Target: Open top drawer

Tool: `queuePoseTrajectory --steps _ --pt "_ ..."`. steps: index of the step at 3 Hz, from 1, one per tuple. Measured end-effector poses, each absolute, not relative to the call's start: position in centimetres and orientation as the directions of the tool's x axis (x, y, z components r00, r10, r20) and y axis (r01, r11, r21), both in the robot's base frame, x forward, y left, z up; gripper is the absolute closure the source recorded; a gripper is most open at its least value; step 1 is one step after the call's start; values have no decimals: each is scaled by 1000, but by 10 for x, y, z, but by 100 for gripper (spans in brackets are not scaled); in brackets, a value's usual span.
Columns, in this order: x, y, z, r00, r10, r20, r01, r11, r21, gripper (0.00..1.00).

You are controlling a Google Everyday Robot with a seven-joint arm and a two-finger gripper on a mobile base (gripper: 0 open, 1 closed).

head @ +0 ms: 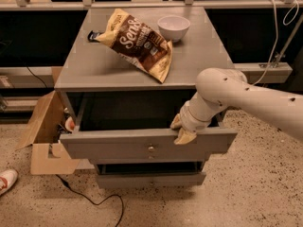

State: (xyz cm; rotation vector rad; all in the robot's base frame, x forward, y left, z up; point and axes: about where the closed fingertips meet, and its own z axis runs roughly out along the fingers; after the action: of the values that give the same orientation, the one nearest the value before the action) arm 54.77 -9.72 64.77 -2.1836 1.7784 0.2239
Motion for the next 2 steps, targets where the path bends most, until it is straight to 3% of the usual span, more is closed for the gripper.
queuePoseTrajectory --steps 1,2 --pt "523 -98 654 213 -915 -342 -976 -184 -115 97" --pt "500 -96 650 189 -900 -392 -982 -171 -81 0"
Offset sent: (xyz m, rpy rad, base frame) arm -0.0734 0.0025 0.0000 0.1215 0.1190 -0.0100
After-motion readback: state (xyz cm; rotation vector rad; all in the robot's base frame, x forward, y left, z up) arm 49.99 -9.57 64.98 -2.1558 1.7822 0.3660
